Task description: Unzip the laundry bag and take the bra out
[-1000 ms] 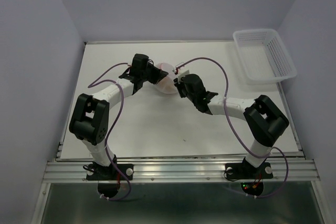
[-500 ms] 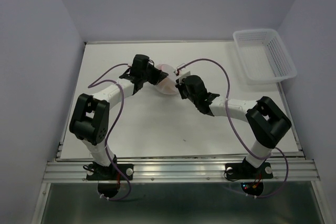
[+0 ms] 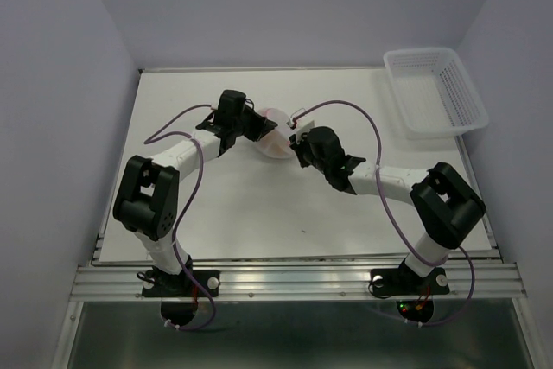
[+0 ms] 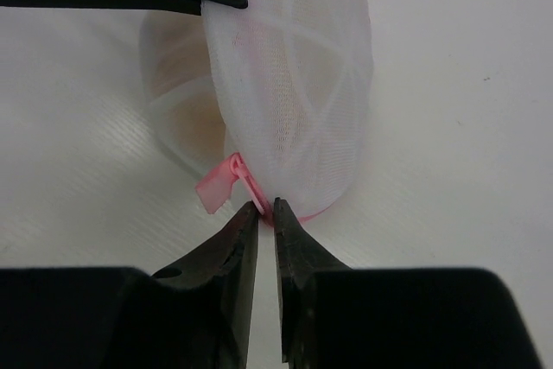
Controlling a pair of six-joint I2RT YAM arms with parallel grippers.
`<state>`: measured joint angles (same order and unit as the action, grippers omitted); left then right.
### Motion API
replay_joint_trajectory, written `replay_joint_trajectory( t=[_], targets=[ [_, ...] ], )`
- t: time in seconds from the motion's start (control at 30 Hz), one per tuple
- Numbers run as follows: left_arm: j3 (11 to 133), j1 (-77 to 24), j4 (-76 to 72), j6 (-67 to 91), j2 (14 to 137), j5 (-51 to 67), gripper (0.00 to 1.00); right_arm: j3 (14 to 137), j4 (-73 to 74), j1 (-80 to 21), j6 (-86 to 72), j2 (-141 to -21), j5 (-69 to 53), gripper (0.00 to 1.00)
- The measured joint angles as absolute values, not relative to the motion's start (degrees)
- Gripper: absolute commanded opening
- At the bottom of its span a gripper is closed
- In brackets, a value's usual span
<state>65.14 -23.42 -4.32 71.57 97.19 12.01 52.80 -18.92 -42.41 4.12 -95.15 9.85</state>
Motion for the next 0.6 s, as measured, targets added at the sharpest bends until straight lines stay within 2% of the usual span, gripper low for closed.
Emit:
replay_joint_trajectory(
  t=[0.37, 0.53, 0.6],
  targets=[
    [65.14, -23.66, -4.36, 70.72, 97.19, 11.99, 0.00, 54.83, -18.87, -42.41, 4.78, -96.18, 5.69, 0.34],
    [65.14, -23.68, -4.40, 70.52, 97.19, 11.94, 0.00, 55.75, -18.81, -42.41, 4.86, -97.21, 5.28, 0.16],
    [65.14, -23.70, -4.40, 70.39, 97.19, 11.92, 0.00, 56.23, -18.48, -42.41, 4.95, -97.84, 5.19, 0.13]
  ],
)
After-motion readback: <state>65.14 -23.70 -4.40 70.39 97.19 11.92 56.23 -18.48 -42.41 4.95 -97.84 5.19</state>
